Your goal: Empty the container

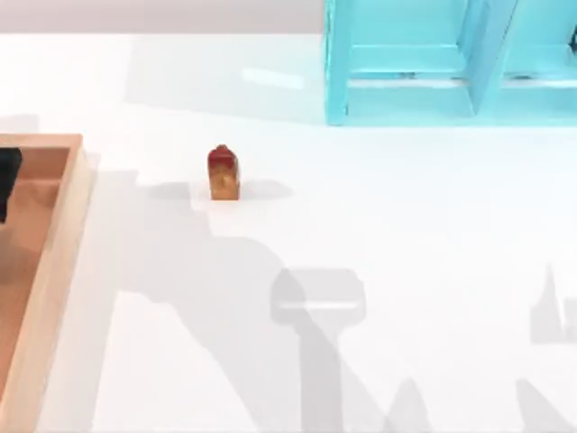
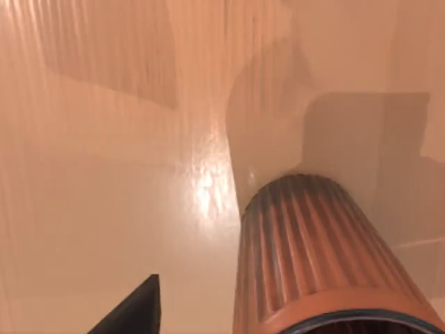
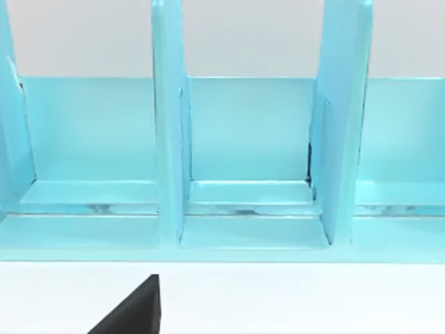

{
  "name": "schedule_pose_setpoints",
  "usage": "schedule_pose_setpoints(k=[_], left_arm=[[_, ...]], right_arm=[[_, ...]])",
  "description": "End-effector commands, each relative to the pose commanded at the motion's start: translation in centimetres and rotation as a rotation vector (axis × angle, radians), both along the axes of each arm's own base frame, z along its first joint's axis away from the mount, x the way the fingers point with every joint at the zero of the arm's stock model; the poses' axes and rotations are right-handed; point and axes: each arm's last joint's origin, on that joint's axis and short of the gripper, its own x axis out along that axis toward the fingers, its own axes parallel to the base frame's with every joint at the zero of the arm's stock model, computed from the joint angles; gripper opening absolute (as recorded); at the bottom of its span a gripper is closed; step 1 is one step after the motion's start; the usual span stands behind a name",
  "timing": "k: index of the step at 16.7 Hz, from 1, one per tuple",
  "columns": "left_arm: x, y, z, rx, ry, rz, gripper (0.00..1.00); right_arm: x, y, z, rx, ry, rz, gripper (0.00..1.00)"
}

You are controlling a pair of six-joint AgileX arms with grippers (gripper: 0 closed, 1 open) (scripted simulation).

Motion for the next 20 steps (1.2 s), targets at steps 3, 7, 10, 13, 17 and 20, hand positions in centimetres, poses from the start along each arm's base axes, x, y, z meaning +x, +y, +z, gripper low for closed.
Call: schedule_pose_setpoints(k=[3, 7, 10, 13, 17, 20], left_arm=[[-1.1, -1.1, -1.5, 0.0, 0.002, 0.0, 1.0], [-1.5, -1.6, -1.7, 0.001, -0.003, 0.0, 1.0], [-1.5, -1.6, -1.7, 0.001, -0.003, 0.0, 0.92], [-1.5, -1.6, -1.7, 0.001, -0.003, 0.0, 0.7], [-1.5, -1.6, -1.7, 0.001, -0.003, 0.0, 0.4], [-1.5, -1.6, -1.7, 0.001, -0.003, 0.0, 0.17]], right_arm=[[0.0, 0.0, 0.0, 0.0, 0.0, 0.0, 1.0], [0.0, 0.0, 0.0, 0.0, 0.0, 0.0, 1.0], [0.0, 0.0, 0.0, 0.0, 0.0, 0.0, 1.0], [0.0, 0.0, 0.0, 0.0, 0.0, 0.0, 1.0], [0.0, 0.0, 0.0, 0.0, 0.0, 0.0, 1.0], [0.0, 0.0, 0.0, 0.0, 0.0, 0.0, 1.0]])
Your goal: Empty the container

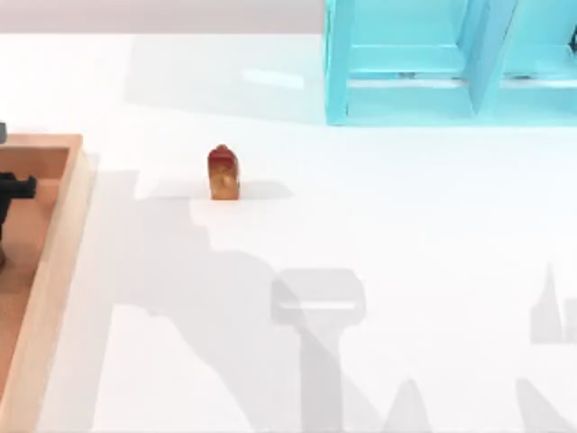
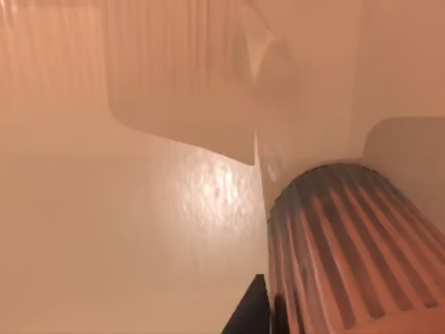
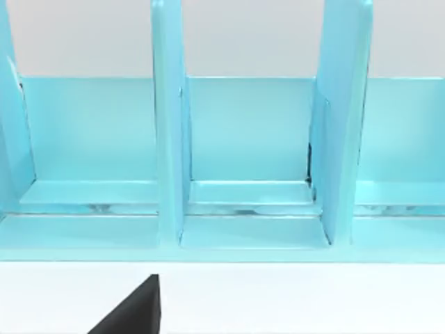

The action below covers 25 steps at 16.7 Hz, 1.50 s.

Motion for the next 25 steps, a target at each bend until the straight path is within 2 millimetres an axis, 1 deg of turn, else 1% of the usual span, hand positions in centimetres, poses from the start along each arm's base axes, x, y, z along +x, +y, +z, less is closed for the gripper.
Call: schedule_pose_setpoints(k=[2, 3, 10, 13, 16, 18, 20, 22, 25], left_arm=[[0.0, 0.0, 0.0, 0.0, 0.0, 0.0, 0.02], [0.0, 0.0, 0.0, 0.0, 0.0, 0.0, 0.0], [0.0, 0.0, 0.0, 0.0, 0.0, 0.0, 0.0], [0.2, 0.5, 0.3, 0.002, -0.017, 0.012, 0.0], [1.1, 2.0, 2.4, 0.009, -0.085, 0.056, 0.0], [1.5, 3.0, 4.4, 0.017, -0.113, 0.084, 0.0], [1.7, 3.6, 6.6, 0.025, -0.115, 0.099, 0.0], [1.5, 3.3, 8.9, 0.028, -0.098, 0.091, 0.0], [0.7, 1.6, 11.6, 0.015, -0.037, 0.043, 0.0]], right_arm=[[0.0, 0.0, 0.0, 0.0, 0.0, 0.0, 1.0], [0.0, 0.0, 0.0, 0.0, 0.0, 0.0, 1.0], [0.0, 0.0, 0.0, 0.0, 0.0, 0.0, 1.0], [0.0, 0.0, 0.0, 0.0, 0.0, 0.0, 1.0], [0.0, 0.0, 0.0, 0.0, 0.0, 0.0, 1.0], [0.0, 0.0, 0.0, 0.0, 0.0, 0.0, 1.0], [0.0, 0.0, 0.0, 0.0, 0.0, 0.0, 1.0], [0.0, 0.0, 0.0, 0.0, 0.0, 0.0, 1.0], [0.0, 0.0, 0.0, 0.0, 0.0, 0.0, 1.0]])
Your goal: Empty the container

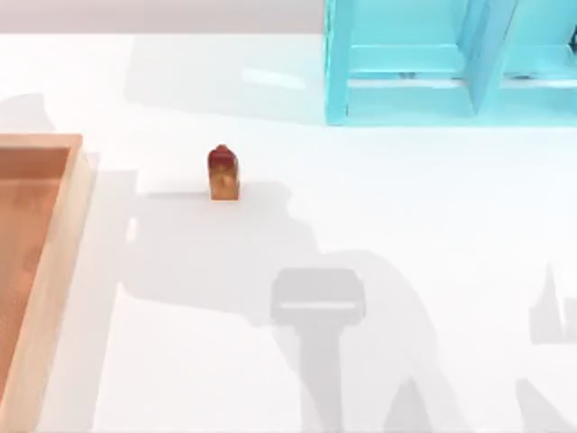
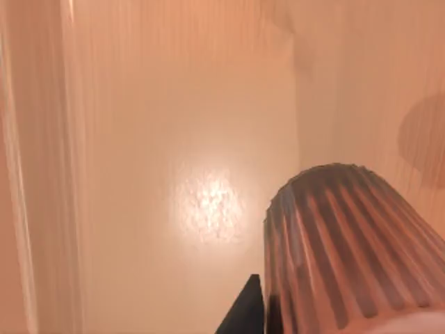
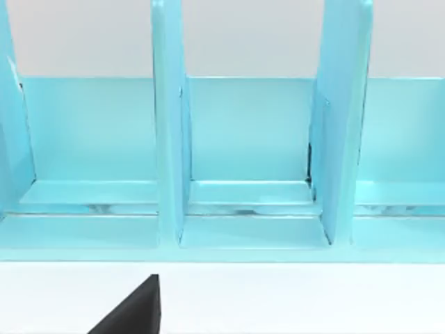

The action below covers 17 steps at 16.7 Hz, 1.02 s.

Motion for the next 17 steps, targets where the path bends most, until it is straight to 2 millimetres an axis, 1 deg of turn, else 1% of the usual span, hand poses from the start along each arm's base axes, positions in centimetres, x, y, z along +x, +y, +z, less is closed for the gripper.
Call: schedule_pose_setpoints(k=[3, 7, 9, 11, 13, 15, 17], left_arm=[[-0.6, -1.4, 1.3, -0.013, 0.035, -0.039, 0.0], [-0.7, -1.6, 1.3, -0.015, 0.038, -0.043, 0.0], [-0.6, -1.5, 1.1, -0.015, 0.044, -0.04, 0.0], [-0.6, -2.7, 1.0, -0.017, 0.027, -0.041, 0.0], [-0.4, -5.4, 0.4, -0.024, 0.019, -0.049, 0.0], [-0.6, -9.3, -0.9, -0.028, 0.029, -0.061, 0.0], [-1.4, -13.6, -2.5, -0.026, 0.045, -0.064, 0.0]], right_arm=[[0.0, 0.0, 0.0, 0.0, 0.0, 0.0, 1.0], [0.0, 0.0, 0.0, 0.0, 0.0, 0.0, 1.0], [0.0, 0.0, 0.0, 0.0, 0.0, 0.0, 1.0], [0.0, 0.0, 0.0, 0.0, 0.0, 0.0, 1.0], [0.0, 0.0, 0.0, 0.0, 0.0, 0.0, 1.0], [0.0, 0.0, 0.0, 0.0, 0.0, 0.0, 1.0], [0.0, 0.0, 0.0, 0.0, 0.0, 0.0, 1.0]])
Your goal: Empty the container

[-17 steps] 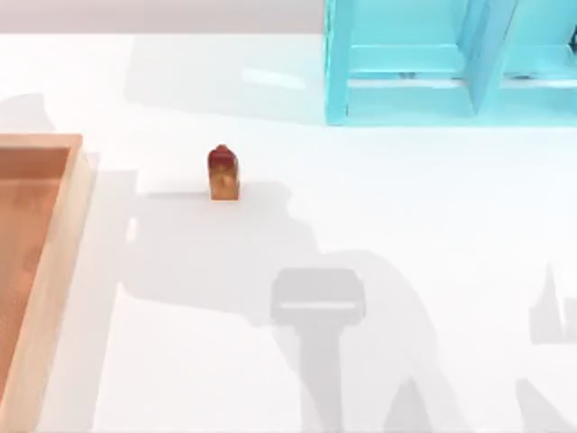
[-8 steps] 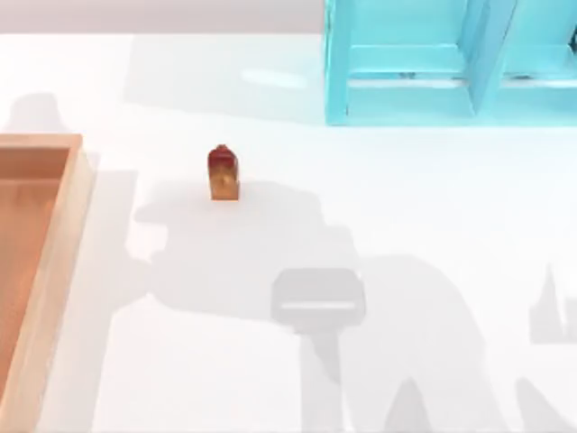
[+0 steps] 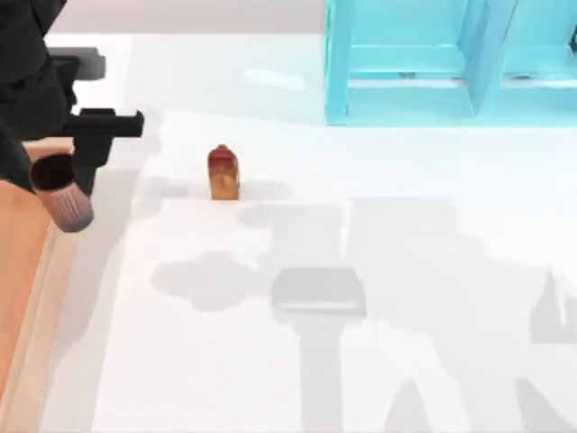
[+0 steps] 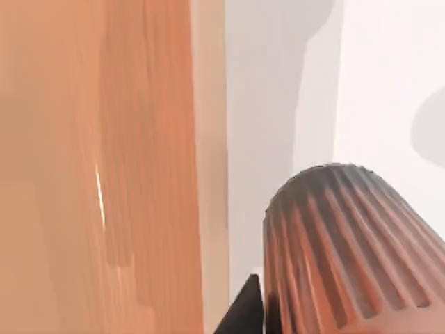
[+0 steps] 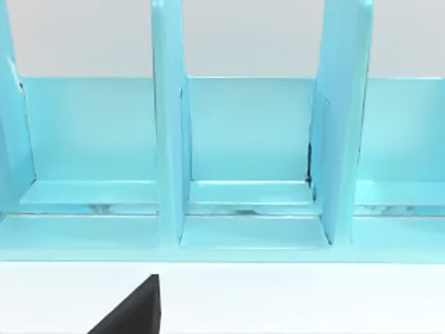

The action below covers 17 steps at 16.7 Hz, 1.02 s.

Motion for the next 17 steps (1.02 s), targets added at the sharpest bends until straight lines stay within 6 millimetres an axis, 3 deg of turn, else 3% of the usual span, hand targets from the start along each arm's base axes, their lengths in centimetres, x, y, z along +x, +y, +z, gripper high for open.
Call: schedule_pose_setpoints(k=[4, 7, 10, 17], left_arm=[[-3.6, -8.0, -3.0, 0.013, 0.009, 0.016, 0.0], [-6.5, -11.8, -4.5, 0.009, 0.0, 0.024, 0.0], [-7.6, -13.2, -5.1, 0.006, -0.001, 0.024, 0.0], [-7.5, -13.1, -6.0, 0.008, 0.0, 0.025, 0.0]], right_arm=[[0.0, 0.0, 0.0, 0.0, 0.0, 0.0, 1.0], [0.0, 0.0, 0.0, 0.0, 0.0, 0.0, 1.0], [0.0, 0.0, 0.0, 0.0, 0.0, 0.0, 1.0], [0.0, 0.0, 0.0, 0.0, 0.0, 0.0, 1.0]])
